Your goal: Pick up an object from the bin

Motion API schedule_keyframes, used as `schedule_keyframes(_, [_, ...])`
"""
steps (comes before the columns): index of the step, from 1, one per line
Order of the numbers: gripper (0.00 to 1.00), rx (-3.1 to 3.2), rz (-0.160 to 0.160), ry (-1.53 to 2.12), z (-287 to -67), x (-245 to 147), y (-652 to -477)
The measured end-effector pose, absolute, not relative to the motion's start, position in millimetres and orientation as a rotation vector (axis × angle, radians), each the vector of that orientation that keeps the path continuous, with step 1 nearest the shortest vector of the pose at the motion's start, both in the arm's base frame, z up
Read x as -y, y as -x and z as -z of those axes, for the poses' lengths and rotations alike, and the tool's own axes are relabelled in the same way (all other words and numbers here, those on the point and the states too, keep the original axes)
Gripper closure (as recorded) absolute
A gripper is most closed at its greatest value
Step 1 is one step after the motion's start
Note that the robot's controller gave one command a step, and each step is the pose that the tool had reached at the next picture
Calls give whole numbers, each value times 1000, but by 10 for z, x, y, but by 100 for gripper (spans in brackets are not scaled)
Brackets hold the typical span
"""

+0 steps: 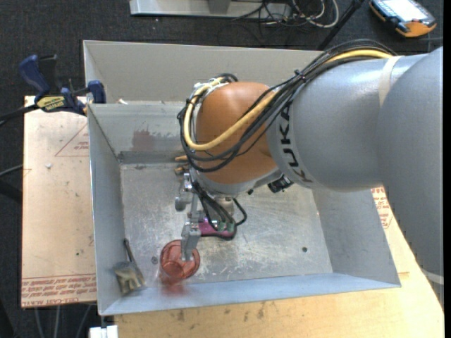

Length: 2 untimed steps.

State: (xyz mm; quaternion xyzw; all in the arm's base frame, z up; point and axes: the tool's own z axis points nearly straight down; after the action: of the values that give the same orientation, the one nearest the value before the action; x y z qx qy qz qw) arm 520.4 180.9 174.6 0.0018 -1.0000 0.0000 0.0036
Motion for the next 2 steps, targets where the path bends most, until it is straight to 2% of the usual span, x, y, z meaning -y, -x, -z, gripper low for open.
schedule_keyframes(1, [0, 3141, 2, -1, -1784, -1802, -5225])
schedule_keyframes(2, [0, 3149, 6, 57, -1357, -1720, -5168])
